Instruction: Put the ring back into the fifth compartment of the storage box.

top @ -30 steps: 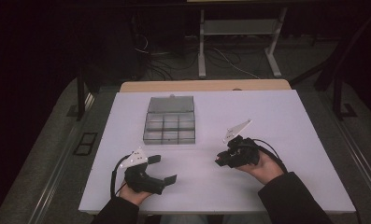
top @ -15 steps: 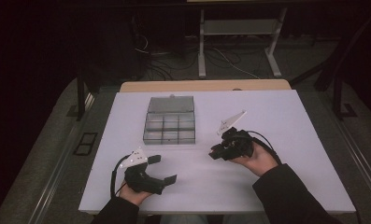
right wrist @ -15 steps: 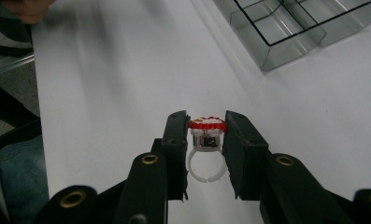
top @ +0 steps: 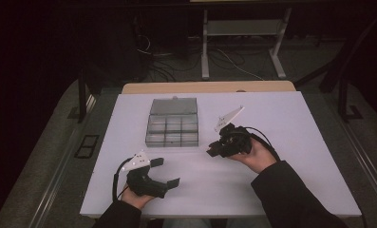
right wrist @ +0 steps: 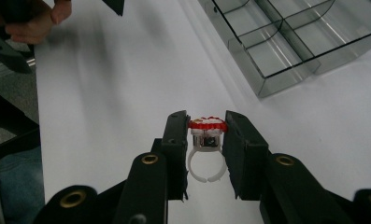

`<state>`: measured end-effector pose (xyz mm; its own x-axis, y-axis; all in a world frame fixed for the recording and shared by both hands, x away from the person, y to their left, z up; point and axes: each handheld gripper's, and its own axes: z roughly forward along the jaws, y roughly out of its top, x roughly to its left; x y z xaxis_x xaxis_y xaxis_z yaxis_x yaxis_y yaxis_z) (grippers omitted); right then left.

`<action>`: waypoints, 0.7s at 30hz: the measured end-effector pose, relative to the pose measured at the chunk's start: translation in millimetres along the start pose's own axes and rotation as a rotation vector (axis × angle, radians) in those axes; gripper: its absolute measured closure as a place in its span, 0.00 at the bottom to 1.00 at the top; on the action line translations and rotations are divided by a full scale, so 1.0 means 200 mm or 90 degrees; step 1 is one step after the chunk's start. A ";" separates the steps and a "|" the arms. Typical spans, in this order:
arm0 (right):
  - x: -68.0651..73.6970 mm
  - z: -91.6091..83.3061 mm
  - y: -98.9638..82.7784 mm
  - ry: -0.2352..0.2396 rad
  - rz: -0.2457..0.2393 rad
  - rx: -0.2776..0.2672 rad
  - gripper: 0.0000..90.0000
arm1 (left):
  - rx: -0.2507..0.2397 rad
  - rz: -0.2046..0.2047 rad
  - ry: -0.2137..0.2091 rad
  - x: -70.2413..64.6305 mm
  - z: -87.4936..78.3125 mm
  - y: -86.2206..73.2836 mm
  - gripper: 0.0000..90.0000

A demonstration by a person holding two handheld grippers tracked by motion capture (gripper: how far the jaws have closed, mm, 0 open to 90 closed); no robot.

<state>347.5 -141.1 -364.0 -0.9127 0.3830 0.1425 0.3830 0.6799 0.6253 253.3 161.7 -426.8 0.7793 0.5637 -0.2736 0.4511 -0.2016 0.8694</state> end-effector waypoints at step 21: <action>-0.04 0.03 0.16 0.004 -0.013 -0.010 0.77 | -0.002 0.001 -0.002 0.00 0.00 0.00 0.00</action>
<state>368.5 -118.4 -350.7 -0.9210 0.3656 0.1342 0.3622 0.6777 0.6400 253.3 162.1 -426.5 0.7814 0.5612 -0.2729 0.4485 -0.2008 0.8709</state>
